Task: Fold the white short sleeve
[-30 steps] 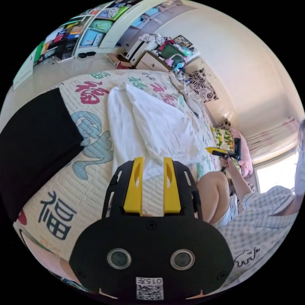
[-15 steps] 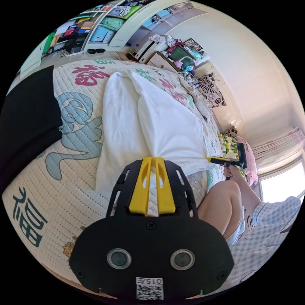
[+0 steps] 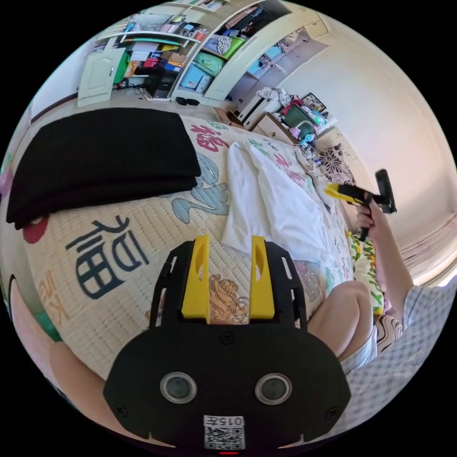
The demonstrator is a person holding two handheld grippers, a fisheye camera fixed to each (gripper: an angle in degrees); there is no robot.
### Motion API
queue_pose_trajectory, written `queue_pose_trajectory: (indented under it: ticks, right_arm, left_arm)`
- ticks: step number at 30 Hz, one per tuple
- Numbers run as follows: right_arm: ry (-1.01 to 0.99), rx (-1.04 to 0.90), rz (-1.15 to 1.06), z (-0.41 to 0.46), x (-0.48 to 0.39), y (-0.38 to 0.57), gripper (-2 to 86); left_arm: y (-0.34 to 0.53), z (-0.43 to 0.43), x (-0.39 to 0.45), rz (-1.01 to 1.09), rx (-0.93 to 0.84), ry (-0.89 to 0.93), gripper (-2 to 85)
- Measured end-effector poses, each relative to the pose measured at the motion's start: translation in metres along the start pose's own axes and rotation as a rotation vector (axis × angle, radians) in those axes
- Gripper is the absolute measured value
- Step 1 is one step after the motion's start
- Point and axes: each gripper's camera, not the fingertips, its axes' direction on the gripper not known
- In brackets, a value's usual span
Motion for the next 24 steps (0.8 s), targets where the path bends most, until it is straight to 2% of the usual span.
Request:
queue_pose_trajectory:
  ticks: [5,9,12,14,18,24]
  right_arm:
    - [0.065,-0.117,0.032,0.090,-0.054,-0.118,16.1]
    - [0.148,-0.201,0.109,0.137,-0.065,-0.166,15.6]
    - [0.083,-0.250,0.171,0.164,-0.065,-0.187,10.7]
    - [0.173,-0.295,0.205,0.182,-0.061,-0.195,6.6]
    - [0.206,-0.283,0.204,0.185,-0.051,-0.202,1.3]
    - [0.131,-0.278,0.126,0.166,-0.054,-0.218,-0.2]
  left_arm:
    - [0.000,0.017,-0.001,0.000,0.017,0.070,12.1]
    - [0.004,0.021,0.000,0.016,0.027,0.050,9.6]
    - [0.006,0.033,-0.009,-0.010,-0.034,0.193,4.6]
    - [0.010,0.038,-0.022,-0.058,-0.023,0.304,1.7]
    - [0.015,0.034,-0.033,-0.070,0.011,0.347,0.3]
    - [0.020,0.017,-0.029,-0.055,0.052,0.399,-0.3]
